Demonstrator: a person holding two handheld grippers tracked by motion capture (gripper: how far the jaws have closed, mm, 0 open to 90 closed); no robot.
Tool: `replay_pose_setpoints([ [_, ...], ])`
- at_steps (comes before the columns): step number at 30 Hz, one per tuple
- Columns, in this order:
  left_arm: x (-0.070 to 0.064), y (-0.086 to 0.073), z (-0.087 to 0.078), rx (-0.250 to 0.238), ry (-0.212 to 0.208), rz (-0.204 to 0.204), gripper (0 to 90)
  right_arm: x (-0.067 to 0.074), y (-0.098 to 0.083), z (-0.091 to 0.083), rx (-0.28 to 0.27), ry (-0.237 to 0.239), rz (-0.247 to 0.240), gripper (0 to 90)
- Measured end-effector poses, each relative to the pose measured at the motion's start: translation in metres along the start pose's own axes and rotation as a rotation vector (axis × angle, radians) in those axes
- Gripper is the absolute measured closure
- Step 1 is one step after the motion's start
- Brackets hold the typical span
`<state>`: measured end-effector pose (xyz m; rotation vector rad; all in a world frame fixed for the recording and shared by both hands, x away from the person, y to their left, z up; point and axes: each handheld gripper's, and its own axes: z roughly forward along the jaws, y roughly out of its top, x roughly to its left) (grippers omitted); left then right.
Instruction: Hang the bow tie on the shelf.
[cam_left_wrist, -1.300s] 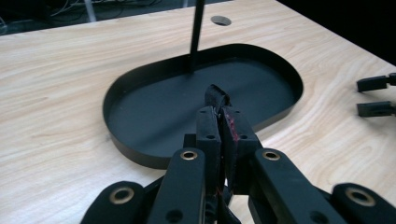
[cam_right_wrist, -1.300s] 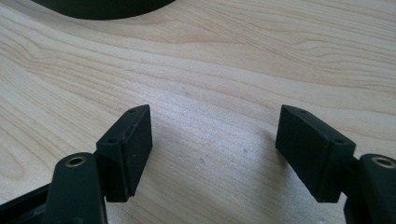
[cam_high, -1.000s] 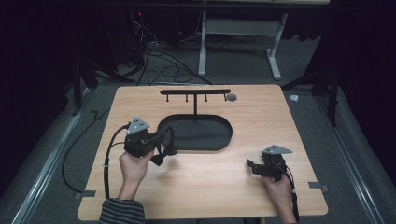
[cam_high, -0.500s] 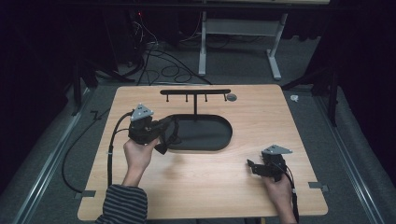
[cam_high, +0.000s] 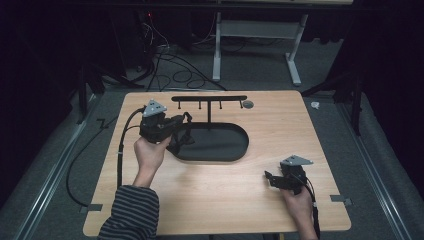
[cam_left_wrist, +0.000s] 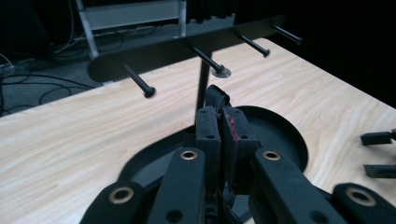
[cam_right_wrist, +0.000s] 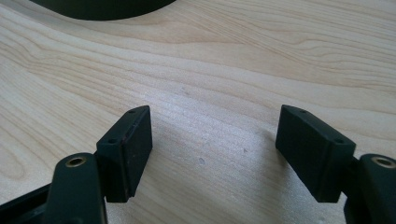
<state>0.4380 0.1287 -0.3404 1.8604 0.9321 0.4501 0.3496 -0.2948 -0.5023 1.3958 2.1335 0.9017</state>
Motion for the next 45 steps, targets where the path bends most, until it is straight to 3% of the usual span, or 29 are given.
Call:
replay_pose_setpoints([
  [16, 0.021, 0.012, 0.014, 0.0, 0.087, -0.02, 85.4, 0.0, 0.0, 0.0, 0.0, 0.0, 0.0, 28.5],
  [30, 0.03, 0.008, 0.029, 0.016, 0.158, -0.037, 83.1, 0.0, 0.0, 0.0, 0.001, 0.0, 0.0, 28.3],
  [40, 0.029, 0.003, 0.022, 0.018, 0.154, -0.032, 78.0, 0.0, 0.0, 0.0, 0.001, 0.0, -0.001, 28.3],
  [45, 0.029, 0.001, 0.016, 0.024, 0.12, -0.051, 71.4, 0.0, 0.0, 0.0, 0.001, 0.0, -0.001, 28.3],
])
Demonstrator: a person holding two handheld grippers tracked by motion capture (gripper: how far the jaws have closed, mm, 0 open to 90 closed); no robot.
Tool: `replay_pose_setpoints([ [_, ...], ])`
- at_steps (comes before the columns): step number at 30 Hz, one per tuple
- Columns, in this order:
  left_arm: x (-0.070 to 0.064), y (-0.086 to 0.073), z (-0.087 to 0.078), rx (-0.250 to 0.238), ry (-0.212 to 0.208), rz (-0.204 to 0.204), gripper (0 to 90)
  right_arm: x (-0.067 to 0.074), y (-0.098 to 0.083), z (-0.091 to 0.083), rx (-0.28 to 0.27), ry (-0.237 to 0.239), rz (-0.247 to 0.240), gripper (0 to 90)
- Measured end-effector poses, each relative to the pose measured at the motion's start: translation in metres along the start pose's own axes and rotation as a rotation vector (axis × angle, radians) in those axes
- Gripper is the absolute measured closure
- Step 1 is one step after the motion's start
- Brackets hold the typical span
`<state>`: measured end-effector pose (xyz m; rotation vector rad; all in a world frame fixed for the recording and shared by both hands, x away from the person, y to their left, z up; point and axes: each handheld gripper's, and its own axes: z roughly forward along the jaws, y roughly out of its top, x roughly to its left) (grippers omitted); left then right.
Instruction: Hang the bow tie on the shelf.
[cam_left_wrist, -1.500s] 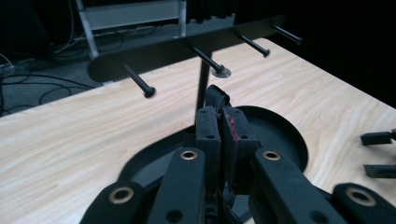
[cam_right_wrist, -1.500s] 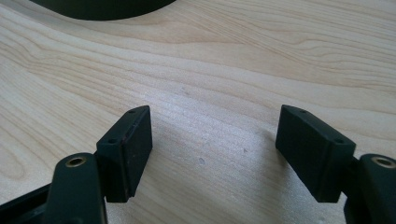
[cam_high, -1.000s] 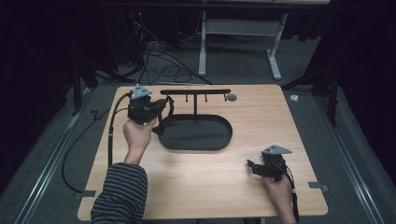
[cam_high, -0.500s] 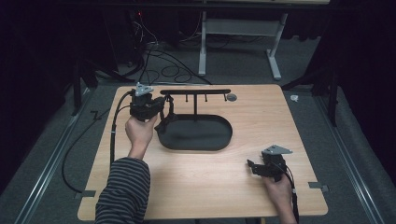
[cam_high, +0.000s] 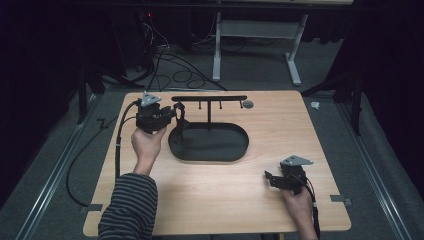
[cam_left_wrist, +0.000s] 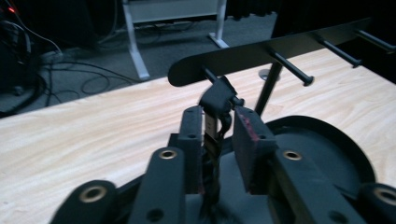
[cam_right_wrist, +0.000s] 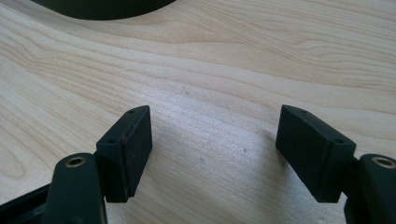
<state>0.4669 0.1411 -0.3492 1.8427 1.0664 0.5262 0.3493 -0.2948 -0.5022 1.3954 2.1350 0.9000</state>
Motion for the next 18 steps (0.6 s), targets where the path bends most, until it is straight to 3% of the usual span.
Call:
replay_pose_setpoints([
  [18, -0.006, -0.004, -0.02, 0.005, -0.029, 0.031, 63.0, 0.0, 0.0, 0.0, 0.0, 0.0, 0.001, 28.4],
])
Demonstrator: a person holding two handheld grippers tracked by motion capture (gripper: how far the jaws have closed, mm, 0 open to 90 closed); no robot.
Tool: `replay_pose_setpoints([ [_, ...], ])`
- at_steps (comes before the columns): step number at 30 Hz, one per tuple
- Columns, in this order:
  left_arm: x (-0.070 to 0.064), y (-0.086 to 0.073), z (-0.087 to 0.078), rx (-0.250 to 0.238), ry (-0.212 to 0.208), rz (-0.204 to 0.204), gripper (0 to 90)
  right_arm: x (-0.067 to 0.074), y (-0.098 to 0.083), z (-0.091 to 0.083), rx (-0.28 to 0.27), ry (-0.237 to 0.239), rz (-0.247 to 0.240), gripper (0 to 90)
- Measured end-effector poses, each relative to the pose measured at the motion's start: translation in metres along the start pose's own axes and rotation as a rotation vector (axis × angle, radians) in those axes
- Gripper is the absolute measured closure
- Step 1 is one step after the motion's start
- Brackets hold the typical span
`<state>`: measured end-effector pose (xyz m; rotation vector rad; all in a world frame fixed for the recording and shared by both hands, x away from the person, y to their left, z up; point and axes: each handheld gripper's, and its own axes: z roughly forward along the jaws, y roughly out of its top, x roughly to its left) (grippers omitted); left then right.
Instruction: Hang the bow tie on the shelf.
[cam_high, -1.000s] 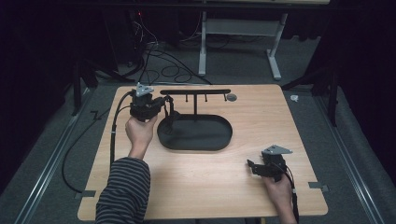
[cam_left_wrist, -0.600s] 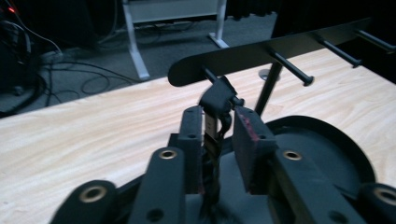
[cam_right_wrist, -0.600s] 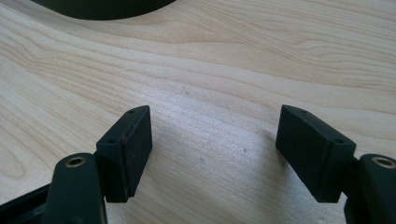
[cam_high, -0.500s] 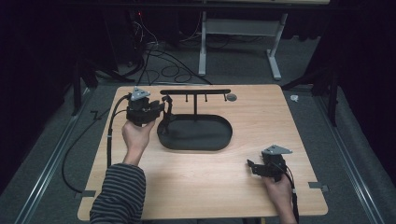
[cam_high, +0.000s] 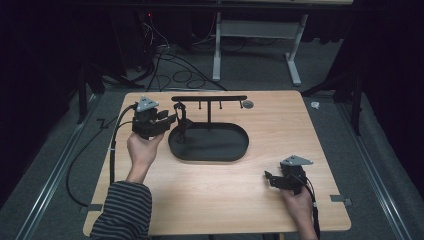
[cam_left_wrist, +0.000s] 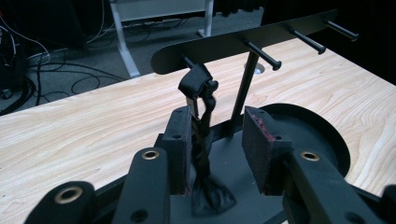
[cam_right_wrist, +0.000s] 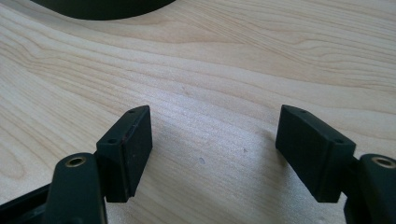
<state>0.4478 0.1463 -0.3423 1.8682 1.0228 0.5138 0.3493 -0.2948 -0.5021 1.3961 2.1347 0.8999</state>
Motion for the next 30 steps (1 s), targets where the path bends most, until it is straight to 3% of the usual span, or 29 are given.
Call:
replay_pose_setpoints([
  [7, -0.004, -0.006, -0.005, 0.004, -0.004, 0.011, 61.1, 0.0, 0.0, 0.0, 0.0, 0.0, 0.001, 28.3],
  [17, -0.003, -0.02, -0.019, -0.016, -0.006, -0.009, 60.1, 0.0, 0.0, 0.0, 0.0, 0.0, 0.0, 28.4],
  [30, -0.006, -0.026, -0.027, -0.014, -0.007, -0.004, 59.6, 0.0, 0.0, 0.0, 0.0, 0.0, 0.0, 28.3],
])
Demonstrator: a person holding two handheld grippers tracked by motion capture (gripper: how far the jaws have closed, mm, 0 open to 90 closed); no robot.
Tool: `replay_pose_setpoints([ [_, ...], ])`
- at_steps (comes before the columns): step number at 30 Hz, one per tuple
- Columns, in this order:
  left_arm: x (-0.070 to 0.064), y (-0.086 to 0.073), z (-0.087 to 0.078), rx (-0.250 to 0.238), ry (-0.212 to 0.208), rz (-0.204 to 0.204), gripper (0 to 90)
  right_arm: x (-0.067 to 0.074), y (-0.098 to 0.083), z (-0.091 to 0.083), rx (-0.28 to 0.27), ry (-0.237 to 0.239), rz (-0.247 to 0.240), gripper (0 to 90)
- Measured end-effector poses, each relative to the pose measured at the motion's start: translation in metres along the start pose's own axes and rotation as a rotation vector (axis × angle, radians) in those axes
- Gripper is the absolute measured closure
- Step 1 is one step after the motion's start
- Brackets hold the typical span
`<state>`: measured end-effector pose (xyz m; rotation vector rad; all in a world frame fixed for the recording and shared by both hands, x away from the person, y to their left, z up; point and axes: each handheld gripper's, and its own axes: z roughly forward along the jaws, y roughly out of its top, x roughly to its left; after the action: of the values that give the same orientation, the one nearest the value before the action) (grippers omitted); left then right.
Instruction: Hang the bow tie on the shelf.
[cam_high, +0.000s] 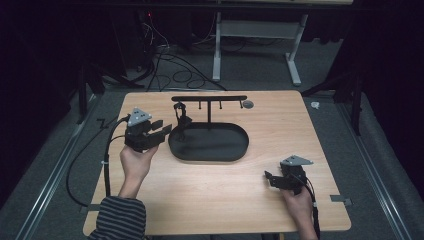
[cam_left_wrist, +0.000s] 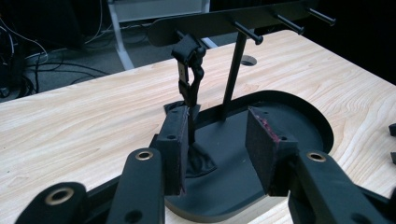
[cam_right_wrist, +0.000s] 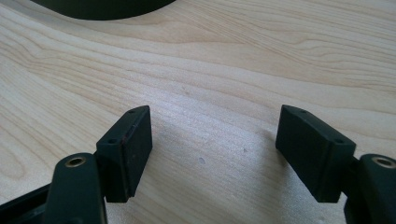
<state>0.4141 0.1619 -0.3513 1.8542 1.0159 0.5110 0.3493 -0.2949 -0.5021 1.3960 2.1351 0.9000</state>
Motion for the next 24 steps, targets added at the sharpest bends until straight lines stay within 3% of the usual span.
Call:
replay_pose_setpoints([
  [24, 0.005, -0.023, -0.014, -0.014, -0.006, -0.051, 58.7, 0.0, 0.0, 0.0, -0.001, 0.0, 0.0, 28.4],
])
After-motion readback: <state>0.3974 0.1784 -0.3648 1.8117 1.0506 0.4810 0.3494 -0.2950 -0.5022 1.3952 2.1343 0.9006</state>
